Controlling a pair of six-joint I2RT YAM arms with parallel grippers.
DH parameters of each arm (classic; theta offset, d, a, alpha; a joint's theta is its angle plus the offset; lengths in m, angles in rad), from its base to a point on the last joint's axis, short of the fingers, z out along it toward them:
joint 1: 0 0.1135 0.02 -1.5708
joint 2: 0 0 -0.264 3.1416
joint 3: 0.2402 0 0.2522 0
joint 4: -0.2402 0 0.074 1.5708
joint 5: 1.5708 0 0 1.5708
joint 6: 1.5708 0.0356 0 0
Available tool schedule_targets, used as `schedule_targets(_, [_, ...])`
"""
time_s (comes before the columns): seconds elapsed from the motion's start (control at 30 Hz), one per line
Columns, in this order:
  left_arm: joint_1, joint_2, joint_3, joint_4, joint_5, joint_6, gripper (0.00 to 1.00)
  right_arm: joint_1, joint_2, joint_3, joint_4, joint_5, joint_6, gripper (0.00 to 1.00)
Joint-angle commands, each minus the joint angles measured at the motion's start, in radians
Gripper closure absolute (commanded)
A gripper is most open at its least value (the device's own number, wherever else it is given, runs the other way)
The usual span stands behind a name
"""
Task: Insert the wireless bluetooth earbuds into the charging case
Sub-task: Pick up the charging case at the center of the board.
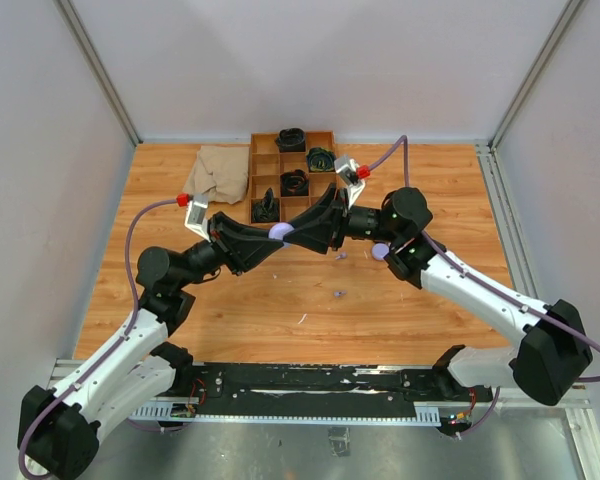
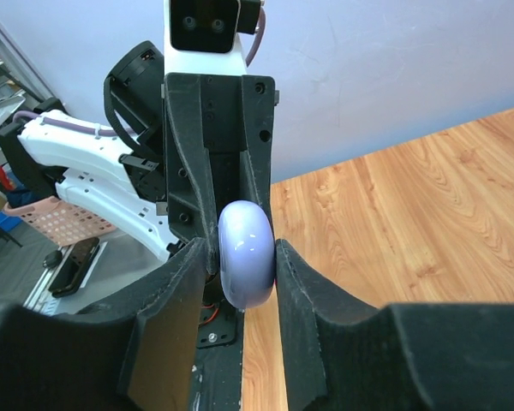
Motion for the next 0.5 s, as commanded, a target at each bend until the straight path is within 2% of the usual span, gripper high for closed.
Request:
schedule_targets(0.0, [-0.010,-0.010,-0.013,0.064,0.006,-0.011,1.00,-0.010,0.015,-0.009,0.090,-0.055,0.040,0.62])
schedule_targets(0.1, [-0.013,-0.008,-0.015,0.070,0.004,-0.014,1.00,-0.009,0.020,-0.005,0.106,-0.068,0.044,0.67])
schedule_targets(0.2, [-0.013,-0.010,-0.018,0.070,0.011,-0.009,0.96,-0.010,0.015,-0.002,0.097,-0.082,0.030,0.77])
schedule_targets(0.33, [-0.013,-0.018,-0.037,0.070,0.024,0.008,0.84,-0.011,-0.011,0.020,0.008,-0.095,-0.042,0.84])
schedule_targets(0.47, [-0.013,-0.025,-0.036,0.029,0.072,0.056,0.71,-0.010,-0.046,0.073,-0.184,-0.120,-0.166,0.87])
